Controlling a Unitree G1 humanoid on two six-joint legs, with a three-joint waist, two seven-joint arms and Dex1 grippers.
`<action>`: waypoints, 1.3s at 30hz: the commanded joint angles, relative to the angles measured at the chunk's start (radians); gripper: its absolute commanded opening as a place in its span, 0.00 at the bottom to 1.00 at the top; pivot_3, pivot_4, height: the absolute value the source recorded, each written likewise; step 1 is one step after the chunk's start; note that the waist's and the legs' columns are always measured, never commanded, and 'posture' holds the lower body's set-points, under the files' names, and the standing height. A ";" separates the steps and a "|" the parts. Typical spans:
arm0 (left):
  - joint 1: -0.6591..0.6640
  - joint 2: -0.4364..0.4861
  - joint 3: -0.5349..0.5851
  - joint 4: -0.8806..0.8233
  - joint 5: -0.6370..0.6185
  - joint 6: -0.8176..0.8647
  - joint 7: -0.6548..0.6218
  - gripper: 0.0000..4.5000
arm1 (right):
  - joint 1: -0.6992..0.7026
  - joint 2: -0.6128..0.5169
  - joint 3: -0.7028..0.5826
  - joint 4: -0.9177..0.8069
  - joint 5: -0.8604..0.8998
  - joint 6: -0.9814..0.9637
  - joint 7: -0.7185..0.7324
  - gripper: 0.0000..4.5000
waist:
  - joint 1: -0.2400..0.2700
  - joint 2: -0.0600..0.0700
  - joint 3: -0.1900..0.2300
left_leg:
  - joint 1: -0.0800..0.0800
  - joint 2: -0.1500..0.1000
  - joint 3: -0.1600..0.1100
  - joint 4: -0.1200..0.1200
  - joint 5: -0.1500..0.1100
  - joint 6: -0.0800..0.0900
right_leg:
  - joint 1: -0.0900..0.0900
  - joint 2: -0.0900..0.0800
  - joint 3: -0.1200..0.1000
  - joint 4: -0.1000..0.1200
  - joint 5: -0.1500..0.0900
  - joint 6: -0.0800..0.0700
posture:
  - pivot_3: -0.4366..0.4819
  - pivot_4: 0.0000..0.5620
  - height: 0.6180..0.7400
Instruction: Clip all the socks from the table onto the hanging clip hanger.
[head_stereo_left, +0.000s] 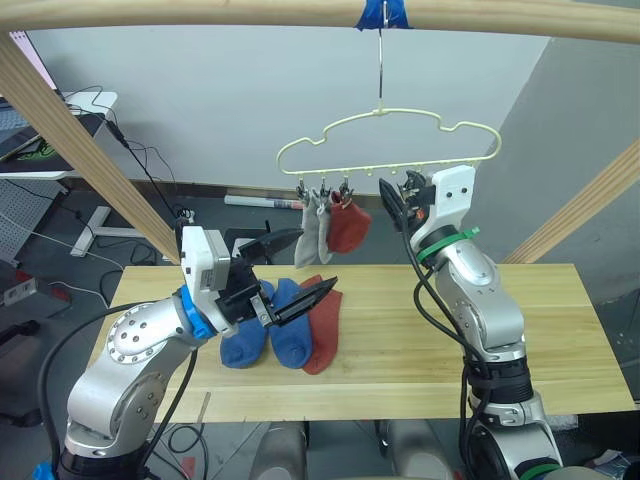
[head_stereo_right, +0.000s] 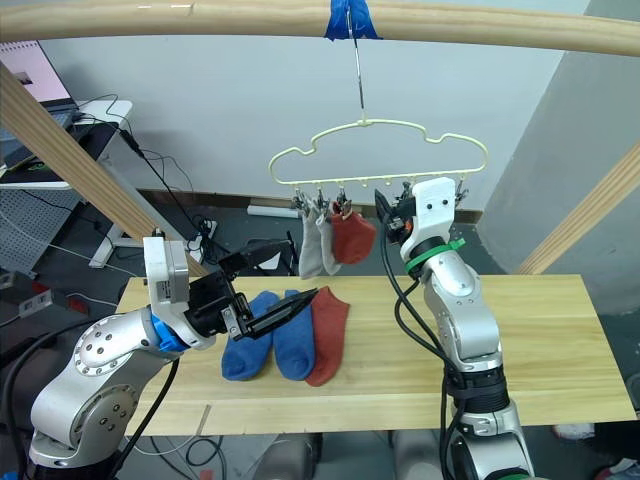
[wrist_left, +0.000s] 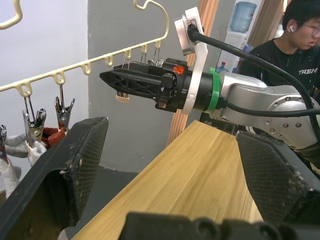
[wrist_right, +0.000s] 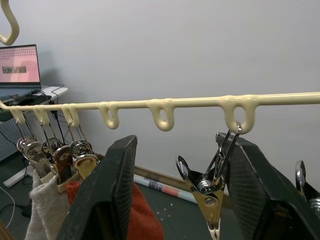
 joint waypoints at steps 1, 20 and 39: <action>0.004 0.004 0.002 -0.037 -0.003 -0.018 -0.002 1.00 | -0.009 0.007 -0.001 -0.029 0.005 -0.023 -0.004 0.58 | 0.000 0.000 0.000 | 0.000 0.000 0.000 0.000 0.000 0.000 | 0.000 0.000 0.000 0.000 0.001 -0.001 | 0.46 0.45 1.00; 0.017 0.010 -0.010 -0.042 0.000 -0.010 0.000 1.00 | -0.006 -0.011 -0.033 -0.022 0.030 -0.003 0.022 0.00 | -0.001 0.000 0.000 | 0.000 0.000 0.000 0.000 0.000 0.000 | 0.000 0.000 0.000 0.000 0.001 -0.002 | 0.46 0.46 1.00; -0.169 0.012 -0.346 0.587 0.512 -0.099 0.037 1.00 | -0.127 -0.290 -0.145 -0.068 0.438 0.479 0.303 0.00 | -0.003 0.006 0.009 | -0.001 -0.001 -0.001 0.001 0.000 0.000 | 0.001 0.000 -0.001 0.000 -0.001 0.004 | 0.37 0.49 1.00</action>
